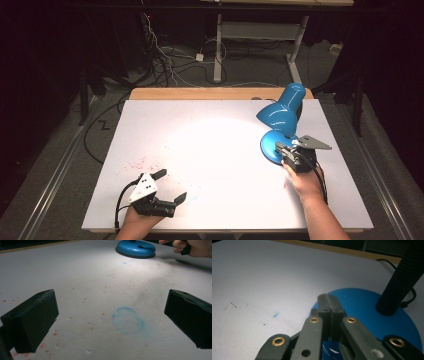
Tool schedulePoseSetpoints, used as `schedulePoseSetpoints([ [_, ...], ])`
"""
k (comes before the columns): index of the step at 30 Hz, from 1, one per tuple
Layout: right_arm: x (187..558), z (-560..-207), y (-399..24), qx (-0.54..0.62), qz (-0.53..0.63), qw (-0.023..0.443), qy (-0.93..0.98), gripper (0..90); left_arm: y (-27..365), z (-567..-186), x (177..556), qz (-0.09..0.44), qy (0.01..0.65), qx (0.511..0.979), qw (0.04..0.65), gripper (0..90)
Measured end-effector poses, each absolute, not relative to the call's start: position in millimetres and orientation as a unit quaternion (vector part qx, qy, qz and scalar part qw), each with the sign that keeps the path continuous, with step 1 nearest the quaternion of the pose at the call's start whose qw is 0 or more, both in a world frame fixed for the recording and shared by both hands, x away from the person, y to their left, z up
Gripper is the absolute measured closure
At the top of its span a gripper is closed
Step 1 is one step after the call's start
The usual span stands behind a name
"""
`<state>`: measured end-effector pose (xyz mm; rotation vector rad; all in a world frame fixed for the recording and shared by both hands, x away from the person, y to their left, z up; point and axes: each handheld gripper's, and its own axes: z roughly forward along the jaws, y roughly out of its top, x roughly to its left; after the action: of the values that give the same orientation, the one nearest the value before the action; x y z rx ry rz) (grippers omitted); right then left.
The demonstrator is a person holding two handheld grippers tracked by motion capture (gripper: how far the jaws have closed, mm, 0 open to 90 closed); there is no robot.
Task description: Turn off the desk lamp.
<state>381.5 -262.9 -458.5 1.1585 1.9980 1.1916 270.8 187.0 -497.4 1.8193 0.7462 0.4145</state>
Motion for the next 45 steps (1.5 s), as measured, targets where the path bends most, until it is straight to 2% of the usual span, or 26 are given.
schedulePoseSetpoints([
  [17, 394, -469, -266, 0.456, 0.416, 0.259, 0.743, 90.0, 187, -497, 271, 0.174, 0.314, 0.763, 0.537, 0.0],
  [45, 392, -475, -271, 0.465, 0.416, 0.254, 0.739, 90.0, 187, -497, 271, 0.173, 0.314, 0.763, 0.538, 0.0],
])
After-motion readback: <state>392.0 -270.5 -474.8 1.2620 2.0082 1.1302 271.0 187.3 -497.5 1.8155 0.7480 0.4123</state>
